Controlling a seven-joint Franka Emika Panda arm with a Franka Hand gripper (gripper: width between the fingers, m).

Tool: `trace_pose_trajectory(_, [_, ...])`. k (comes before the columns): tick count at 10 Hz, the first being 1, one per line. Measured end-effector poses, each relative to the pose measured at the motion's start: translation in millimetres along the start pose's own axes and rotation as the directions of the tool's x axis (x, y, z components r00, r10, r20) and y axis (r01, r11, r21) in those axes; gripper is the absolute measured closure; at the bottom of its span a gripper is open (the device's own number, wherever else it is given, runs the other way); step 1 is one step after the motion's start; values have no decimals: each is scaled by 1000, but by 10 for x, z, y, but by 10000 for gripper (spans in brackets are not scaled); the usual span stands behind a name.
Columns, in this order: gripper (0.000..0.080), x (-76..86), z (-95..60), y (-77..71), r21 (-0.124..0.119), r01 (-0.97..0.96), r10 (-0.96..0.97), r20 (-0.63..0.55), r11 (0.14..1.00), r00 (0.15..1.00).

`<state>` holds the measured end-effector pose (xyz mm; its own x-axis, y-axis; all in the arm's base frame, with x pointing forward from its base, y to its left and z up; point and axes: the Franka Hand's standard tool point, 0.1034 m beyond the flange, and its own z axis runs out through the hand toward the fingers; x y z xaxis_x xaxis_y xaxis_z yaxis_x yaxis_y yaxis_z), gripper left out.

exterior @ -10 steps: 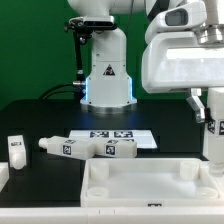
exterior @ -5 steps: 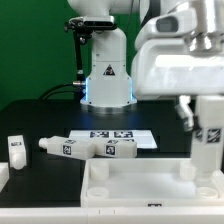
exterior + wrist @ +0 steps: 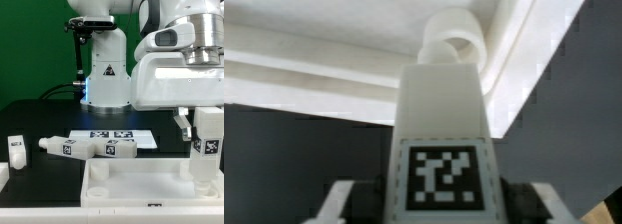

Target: Assemble desk

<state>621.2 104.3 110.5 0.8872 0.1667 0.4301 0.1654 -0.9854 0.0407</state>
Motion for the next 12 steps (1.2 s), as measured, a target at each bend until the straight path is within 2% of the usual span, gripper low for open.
trace_pose_trajectory(2, [512,-18,20,-52,6,6,-6,1,1000,1000])
trace_pose_trajectory(5, [512,-36,37,-48,5,5,-6,5,1000,1000])
trace_pose_trajectory(7, [512,-87,101,-54,4,7,-7,13,1000,1000])
trace_pose_trajectory(12, [512,-47,130,-104,4,15,-15,-37,1000,999])
